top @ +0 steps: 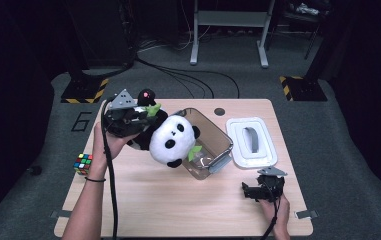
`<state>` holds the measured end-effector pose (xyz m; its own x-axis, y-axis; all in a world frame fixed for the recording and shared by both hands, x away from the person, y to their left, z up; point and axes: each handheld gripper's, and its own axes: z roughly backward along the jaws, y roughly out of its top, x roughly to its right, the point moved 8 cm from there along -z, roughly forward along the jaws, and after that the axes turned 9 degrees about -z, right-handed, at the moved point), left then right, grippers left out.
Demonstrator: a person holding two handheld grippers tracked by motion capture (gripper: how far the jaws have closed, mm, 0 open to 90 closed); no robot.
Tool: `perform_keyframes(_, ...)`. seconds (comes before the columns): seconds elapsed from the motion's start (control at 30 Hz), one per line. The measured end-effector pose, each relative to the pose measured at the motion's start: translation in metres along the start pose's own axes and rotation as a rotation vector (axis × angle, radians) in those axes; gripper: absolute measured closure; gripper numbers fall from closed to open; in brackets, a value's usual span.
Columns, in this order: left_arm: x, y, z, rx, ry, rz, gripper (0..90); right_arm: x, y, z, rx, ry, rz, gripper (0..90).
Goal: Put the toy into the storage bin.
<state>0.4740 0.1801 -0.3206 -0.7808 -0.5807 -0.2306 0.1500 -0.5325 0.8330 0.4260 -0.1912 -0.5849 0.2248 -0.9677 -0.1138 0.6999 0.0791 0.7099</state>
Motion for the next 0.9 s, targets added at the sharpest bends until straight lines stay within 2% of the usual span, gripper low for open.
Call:
perform_keyframes(0.33, -0.001, 0.016, -0.014, 0.020, -0.025, -0.042, 74.4, 0.000, 0.000, 0.000, 0.000, 0.000, 0.000, 0.0)
perform_keyframes(0.9, -0.002, 0.028, -0.045, 0.036, -0.098, -0.075, 74.5, 0.000, 0.000, 0.000, 0.000, 0.000, 0.000, 0.0)
